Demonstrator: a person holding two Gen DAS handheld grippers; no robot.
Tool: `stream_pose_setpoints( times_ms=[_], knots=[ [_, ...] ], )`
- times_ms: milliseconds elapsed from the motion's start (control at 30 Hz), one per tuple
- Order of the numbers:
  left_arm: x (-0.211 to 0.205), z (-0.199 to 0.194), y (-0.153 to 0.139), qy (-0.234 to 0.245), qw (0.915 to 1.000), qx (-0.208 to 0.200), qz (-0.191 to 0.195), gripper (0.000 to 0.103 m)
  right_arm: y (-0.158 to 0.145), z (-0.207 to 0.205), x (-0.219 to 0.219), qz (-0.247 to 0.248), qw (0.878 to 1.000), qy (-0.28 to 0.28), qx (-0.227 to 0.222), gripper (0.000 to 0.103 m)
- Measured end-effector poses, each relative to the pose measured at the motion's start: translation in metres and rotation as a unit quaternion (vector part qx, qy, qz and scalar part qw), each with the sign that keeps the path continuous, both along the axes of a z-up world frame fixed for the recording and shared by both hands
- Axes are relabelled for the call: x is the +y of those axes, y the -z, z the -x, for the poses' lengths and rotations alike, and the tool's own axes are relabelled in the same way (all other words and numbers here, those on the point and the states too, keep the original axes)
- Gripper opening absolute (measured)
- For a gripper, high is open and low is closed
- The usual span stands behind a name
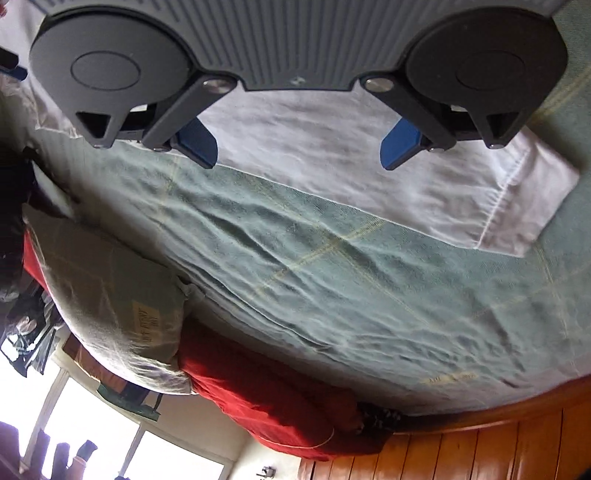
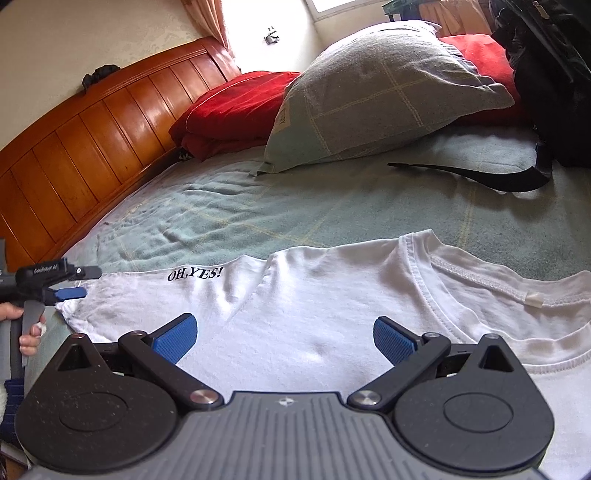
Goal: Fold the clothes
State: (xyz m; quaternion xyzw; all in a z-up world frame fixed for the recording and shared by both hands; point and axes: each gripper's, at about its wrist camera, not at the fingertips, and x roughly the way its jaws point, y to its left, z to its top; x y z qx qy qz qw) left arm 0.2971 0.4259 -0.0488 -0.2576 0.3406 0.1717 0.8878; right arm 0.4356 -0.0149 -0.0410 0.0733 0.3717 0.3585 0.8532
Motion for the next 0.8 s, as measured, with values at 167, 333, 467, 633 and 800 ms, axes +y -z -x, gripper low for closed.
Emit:
stream_pose_setpoints(
  times_ms=[167, 333, 467, 633, 800],
  knots=[
    [0.036, 0.018, 0.010, -0.032, 0.9973, -0.027, 0.061, 0.095, 0.003, -0.001, 0.001, 0.005, 1.000, 0.001, 0.002, 0.103],
    [0.069, 0.039, 0.006, -0.111, 0.9924, -0.023, 0.049, 0.094, 0.005, 0.000, 0.004, 0.010, 1.000, -0.004, 0.004, 0.103],
    [0.066, 0.036, -0.003, -0.128, 0.9899, -0.035, 0.050, 0.094, 0.006, 0.001, 0.006, 0.013, 1.000, -0.008, 0.003, 0.103],
    [0.051, 0.013, -0.006, -0.081, 0.9961, -0.028, 0.020, 0.094, 0.005, 0.002, 0.006, 0.012, 1.000, -0.007, -0.001, 0.103],
    [0.059, 0.007, 0.005, -0.144, 0.9888, 0.016, -0.035, 0.089, 0.005, 0.001, 0.006, 0.014, 1.000, -0.005, -0.001, 0.103]
  ],
)
